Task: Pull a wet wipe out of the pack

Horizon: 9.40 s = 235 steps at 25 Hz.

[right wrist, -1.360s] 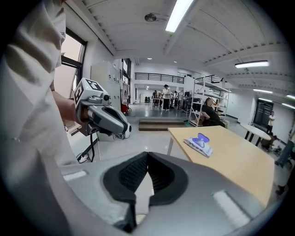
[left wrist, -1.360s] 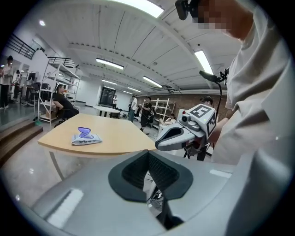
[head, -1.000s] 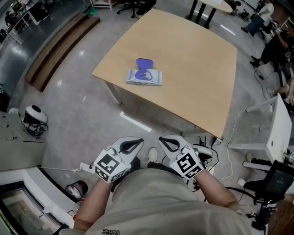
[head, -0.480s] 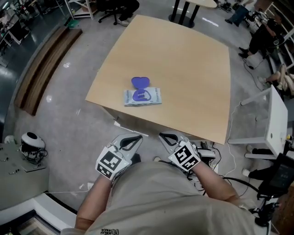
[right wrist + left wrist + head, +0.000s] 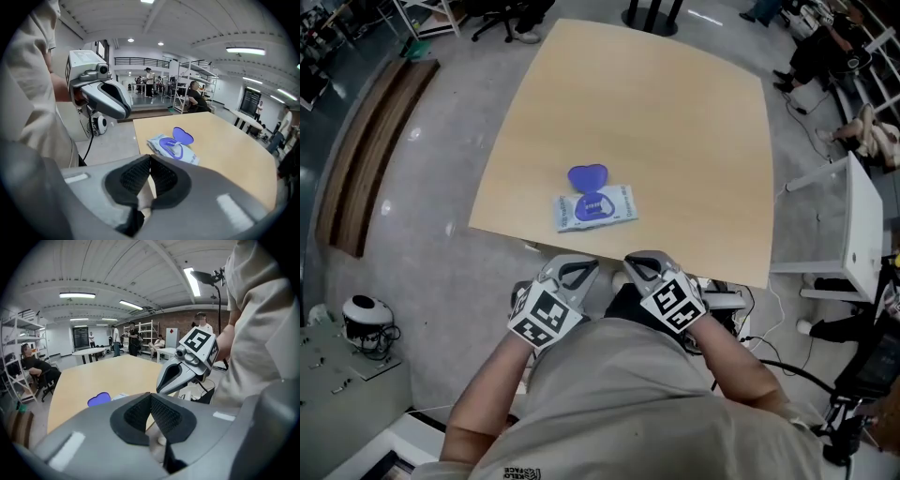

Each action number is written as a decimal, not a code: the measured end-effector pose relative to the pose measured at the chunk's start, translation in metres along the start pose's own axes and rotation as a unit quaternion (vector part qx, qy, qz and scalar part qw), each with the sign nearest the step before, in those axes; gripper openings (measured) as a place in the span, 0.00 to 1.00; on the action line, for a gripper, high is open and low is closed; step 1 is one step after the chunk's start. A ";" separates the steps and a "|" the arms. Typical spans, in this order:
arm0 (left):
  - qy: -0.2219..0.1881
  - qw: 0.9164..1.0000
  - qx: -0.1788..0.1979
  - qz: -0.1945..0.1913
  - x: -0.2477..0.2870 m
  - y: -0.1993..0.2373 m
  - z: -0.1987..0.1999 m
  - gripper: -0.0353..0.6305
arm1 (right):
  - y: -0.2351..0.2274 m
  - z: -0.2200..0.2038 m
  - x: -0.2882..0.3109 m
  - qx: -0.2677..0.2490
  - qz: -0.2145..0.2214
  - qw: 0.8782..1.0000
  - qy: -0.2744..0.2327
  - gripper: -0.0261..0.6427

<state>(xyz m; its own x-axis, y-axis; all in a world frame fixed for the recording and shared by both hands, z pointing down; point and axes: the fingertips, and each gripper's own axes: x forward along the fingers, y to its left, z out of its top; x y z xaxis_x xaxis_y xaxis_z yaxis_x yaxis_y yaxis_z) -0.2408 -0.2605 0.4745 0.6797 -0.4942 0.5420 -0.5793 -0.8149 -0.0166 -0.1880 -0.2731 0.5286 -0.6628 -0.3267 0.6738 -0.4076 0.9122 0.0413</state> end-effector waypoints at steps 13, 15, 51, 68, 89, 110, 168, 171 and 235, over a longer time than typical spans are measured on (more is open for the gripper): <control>0.160 0.977 0.144 0.007 0.149 0.068 -0.004 0.17 | -0.106 -0.045 0.079 -0.023 0.055 0.998 0.030 0.04; 0.189 0.967 0.168 0.007 0.163 0.077 -0.008 0.18 | -0.115 -0.050 0.088 -0.026 0.066 0.997 0.031 0.04; 0.403 0.892 0.180 -0.097 0.217 0.105 -0.084 0.12 | -0.125 -0.070 0.144 -0.110 0.143 0.983 0.022 0.04; 0.346 0.936 0.038 -0.049 0.192 0.117 -0.067 0.07 | -0.118 -0.072 0.149 -0.118 0.136 0.983 0.031 0.04; 0.232 0.947 -0.219 0.034 0.137 0.142 -0.072 0.08 | -0.123 -0.081 0.156 -0.130 0.123 0.982 0.065 0.04; 0.199 0.951 -0.231 0.046 0.063 0.147 -0.094 0.06 | -0.103 -0.074 0.160 -0.139 0.099 0.981 0.092 0.04; -0.097 0.977 -0.049 0.185 -0.214 -0.040 0.041 0.06 | 0.084 0.030 -0.130 -0.070 -0.034 0.992 -0.098 0.05; -0.099 0.970 -0.054 0.214 -0.207 -0.091 0.058 0.06 | 0.095 -0.001 -0.170 -0.075 -0.024 0.991 -0.109 0.05; -0.128 0.989 -0.019 0.076 -0.282 -0.487 0.008 0.06 | 0.421 -0.109 -0.373 -0.051 -0.054 0.989 -0.124 0.05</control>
<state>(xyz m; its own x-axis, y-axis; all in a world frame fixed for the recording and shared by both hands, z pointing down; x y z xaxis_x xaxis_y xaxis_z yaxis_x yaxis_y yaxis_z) -0.1471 0.2735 0.3229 0.6721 -0.6748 0.3049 -0.6971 -0.7154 -0.0468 -0.0444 0.2600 0.3752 -0.7579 -0.4632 0.4594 -0.4277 0.8845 0.1862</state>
